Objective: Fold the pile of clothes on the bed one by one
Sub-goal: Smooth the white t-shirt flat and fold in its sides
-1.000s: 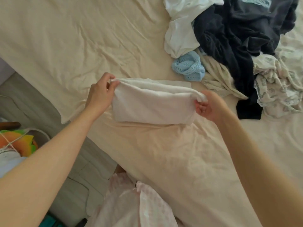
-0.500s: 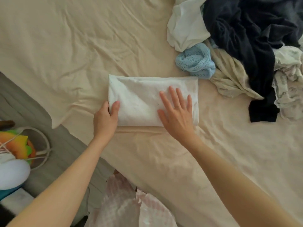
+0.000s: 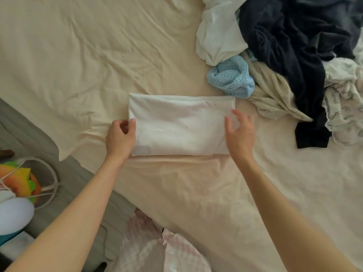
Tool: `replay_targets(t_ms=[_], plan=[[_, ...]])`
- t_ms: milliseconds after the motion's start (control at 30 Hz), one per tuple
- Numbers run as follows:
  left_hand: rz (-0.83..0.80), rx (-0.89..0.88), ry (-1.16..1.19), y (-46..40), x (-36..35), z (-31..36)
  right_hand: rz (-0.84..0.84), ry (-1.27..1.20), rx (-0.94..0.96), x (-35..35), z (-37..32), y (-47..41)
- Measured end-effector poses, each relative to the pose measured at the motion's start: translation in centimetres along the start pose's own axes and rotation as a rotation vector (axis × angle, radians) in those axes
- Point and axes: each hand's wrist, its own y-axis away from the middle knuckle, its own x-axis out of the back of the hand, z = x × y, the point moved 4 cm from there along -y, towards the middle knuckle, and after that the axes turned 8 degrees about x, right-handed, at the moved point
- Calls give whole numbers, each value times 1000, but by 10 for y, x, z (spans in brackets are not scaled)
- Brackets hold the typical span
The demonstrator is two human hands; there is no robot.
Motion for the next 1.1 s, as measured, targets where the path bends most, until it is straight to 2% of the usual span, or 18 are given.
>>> replay_targets(t_ms=[33, 67, 133, 167, 300, 433, 667, 900, 1100], plan=[[-38, 35, 56, -3, 0, 0, 19, -68, -197, 8, 14, -3], [-81, 69, 103, -5, 0, 0, -40, -192, -398, 11, 26, -4], [-189, 111, 180, -11, -2, 0, -286, -492, -694, 8, 41, -5], [-250, 132, 219, -13, -4, 1, -395, -561, -752, 8, 44, -6], [-438, 230, 282, -19, -4, 4, -617, -586, -761, 1, 51, -16], [-546, 258, 300, -24, 6, 6, -653, -560, -812, -5, 46, -23], [-458, 145, 321, -10, 13, 9, -685, -598, -834, 1, 40, -24], [-411, 19, 325, 33, 39, 10, -714, -645, -739, 33, 15, 5], [-454, 2, 313, 97, 80, 3, -615, -673, -709, 95, -8, 75]])
